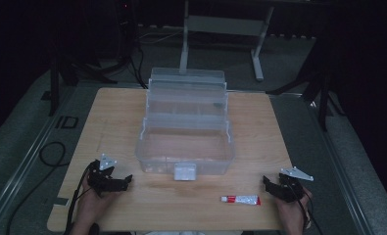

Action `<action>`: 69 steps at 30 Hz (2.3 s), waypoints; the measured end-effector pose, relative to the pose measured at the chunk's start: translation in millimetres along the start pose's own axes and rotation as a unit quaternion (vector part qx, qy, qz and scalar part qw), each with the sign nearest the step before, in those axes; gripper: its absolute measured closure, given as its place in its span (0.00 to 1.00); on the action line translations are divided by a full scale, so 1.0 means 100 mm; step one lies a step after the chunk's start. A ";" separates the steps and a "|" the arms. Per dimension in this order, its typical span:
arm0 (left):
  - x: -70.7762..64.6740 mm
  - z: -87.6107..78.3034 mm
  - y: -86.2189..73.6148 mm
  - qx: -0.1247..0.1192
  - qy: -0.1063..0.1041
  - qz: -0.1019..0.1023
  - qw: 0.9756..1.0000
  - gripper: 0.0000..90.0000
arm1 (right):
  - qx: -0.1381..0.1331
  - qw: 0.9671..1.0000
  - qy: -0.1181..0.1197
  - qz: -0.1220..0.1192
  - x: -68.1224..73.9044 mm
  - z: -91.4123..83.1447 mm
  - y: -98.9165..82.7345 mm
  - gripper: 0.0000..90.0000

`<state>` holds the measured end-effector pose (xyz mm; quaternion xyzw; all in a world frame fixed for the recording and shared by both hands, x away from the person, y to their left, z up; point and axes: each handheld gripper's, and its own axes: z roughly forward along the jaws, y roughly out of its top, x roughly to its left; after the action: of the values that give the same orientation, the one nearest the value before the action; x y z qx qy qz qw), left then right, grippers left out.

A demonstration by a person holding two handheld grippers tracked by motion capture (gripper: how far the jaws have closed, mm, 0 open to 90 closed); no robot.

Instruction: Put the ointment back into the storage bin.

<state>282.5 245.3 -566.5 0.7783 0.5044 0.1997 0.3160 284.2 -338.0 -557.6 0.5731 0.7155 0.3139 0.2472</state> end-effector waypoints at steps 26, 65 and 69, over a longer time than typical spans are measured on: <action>0.00 0.00 0.00 0.000 0.000 0.000 1.000 0.04 | 0.008 0.994 0.024 -0.108 -0.01 -0.40 0.33 0.39; 0.00 0.00 0.00 0.001 0.000 0.000 1.000 0.04 | 0.084 0.948 0.101 -0.289 0.22 -0.61 0.78 0.39; 0.00 0.00 0.00 0.001 0.000 0.000 1.000 0.04 | 0.094 0.943 0.105 -0.302 0.25 -0.61 0.80 0.39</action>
<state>282.4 245.4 -566.4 0.7788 0.5043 0.1993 0.3154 288.7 -312.2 -457.4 0.3140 0.9033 0.2145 0.1987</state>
